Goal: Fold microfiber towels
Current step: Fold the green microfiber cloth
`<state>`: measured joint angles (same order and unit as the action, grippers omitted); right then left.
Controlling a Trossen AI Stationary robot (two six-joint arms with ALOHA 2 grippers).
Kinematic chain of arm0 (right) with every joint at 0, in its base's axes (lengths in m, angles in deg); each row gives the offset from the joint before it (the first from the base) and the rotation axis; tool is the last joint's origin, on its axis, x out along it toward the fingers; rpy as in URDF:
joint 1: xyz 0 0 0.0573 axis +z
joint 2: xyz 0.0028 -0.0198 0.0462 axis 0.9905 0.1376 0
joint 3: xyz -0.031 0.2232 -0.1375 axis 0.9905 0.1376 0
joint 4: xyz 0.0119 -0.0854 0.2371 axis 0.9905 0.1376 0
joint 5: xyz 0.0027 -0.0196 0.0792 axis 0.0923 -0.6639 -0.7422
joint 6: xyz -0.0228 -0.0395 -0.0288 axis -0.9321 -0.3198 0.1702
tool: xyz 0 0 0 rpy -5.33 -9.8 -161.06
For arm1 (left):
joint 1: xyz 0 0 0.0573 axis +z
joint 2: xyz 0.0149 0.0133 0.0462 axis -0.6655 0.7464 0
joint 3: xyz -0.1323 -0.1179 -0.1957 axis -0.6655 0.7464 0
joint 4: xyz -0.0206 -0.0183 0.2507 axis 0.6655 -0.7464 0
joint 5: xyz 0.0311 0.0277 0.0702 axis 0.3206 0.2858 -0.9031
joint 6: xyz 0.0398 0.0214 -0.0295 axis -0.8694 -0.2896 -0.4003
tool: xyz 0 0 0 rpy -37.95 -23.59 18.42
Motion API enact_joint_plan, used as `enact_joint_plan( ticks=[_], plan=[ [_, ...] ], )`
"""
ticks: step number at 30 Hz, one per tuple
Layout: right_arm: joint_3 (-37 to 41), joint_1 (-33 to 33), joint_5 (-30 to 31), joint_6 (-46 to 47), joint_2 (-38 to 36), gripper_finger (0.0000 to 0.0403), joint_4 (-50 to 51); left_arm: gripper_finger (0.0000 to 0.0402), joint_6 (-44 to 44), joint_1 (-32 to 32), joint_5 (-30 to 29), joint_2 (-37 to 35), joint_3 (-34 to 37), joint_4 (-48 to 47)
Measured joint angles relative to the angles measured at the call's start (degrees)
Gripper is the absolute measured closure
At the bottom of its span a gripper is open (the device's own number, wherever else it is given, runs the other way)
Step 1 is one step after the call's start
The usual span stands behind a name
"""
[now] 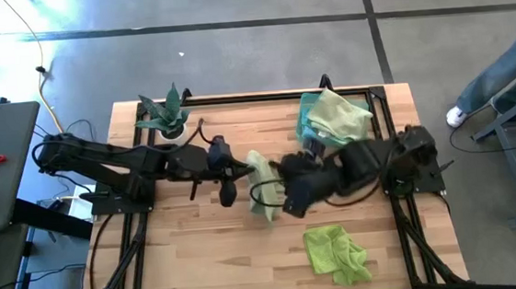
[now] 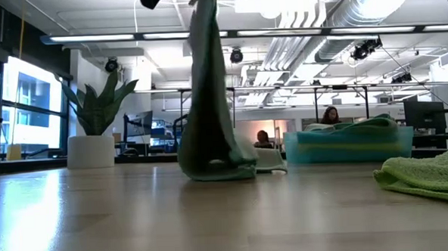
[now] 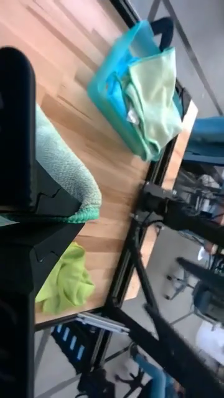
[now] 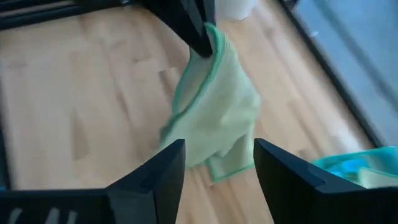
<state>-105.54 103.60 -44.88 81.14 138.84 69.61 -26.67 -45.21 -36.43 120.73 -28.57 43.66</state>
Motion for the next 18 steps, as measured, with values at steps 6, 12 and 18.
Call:
enact_joint_plan(
  ticks=[6, 12, 18],
  plan=[
    [9.5, 4.2, 11.1, 11.6, 0.0, 0.0225, -2.6, 0.0401, -0.2, 2.7, 0.0, -2.2, -2.9, -2.9],
    [19.1, 4.1, 12.9, 16.3, 0.0, 0.0231, -12.7, 0.0401, -5.1, 4.3, 0.0, -2.1, -11.3, -10.7],
    [23.2, 0.7, -0.8, 4.7, 0.0, 0.0232, -19.8, 0.0402, -6.7, 6.7, 0.0, -2.0, -17.6, -19.6]
  ],
)
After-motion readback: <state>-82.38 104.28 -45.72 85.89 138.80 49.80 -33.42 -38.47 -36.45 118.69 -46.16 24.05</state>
